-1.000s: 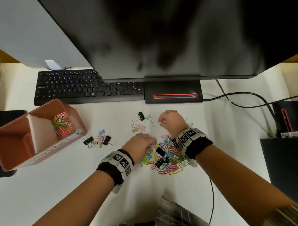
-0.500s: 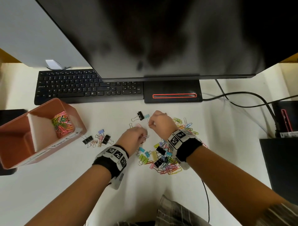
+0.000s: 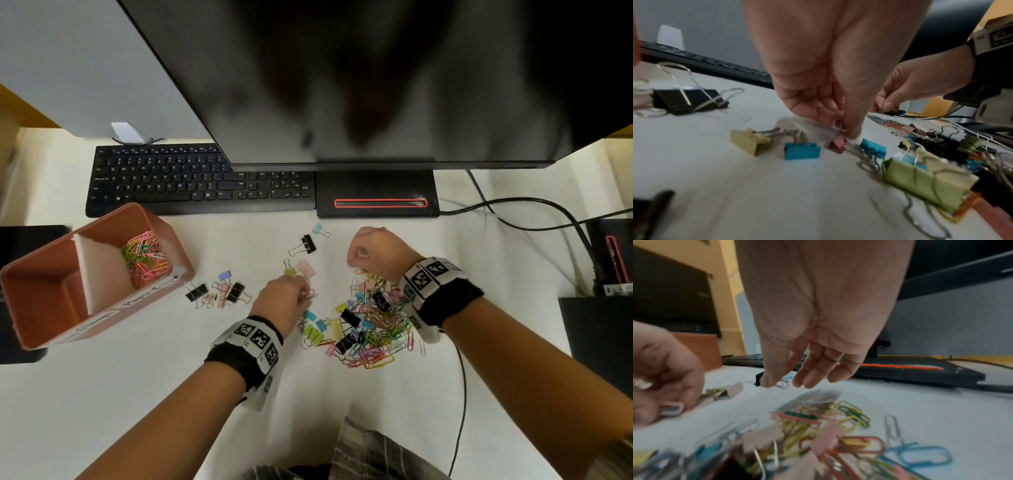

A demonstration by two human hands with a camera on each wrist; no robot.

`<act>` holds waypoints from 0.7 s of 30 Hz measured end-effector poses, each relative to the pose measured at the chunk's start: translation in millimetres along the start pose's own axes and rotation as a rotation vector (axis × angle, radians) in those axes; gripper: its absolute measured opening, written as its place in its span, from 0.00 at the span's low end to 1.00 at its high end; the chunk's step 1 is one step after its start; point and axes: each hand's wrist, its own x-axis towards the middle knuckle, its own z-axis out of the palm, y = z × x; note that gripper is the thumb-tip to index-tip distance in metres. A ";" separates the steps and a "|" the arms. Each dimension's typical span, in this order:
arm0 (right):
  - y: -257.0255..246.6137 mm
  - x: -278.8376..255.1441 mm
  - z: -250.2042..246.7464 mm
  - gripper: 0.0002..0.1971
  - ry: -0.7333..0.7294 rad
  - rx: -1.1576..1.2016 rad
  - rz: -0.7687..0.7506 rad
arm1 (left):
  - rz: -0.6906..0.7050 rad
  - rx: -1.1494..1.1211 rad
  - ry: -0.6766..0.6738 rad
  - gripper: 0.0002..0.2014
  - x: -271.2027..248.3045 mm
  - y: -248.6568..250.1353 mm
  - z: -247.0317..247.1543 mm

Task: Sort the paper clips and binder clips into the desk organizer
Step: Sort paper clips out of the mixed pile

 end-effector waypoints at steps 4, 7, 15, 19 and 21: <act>2.8 -10.2 8.2 0.07 -0.123 -0.194 -0.109 | 0.000 0.078 0.002 0.08 8.5 2.5 8.4; 0.0 -10.0 20.1 0.08 -0.160 -0.346 -0.187 | 0.076 0.076 0.075 0.05 4.6 1.7 9.5; 2.5 -10.4 27.8 0.12 -0.199 -0.348 -0.219 | 0.096 0.081 0.014 0.04 4.0 4.7 6.8; -0.5 -12.4 30.3 0.10 -0.188 -0.348 -0.235 | 0.106 0.055 0.032 0.04 3.1 3.3 6.4; 1.4 -16.8 25.4 0.09 -0.120 -0.202 -0.199 | 0.137 0.005 0.040 0.04 0.8 4.6 4.8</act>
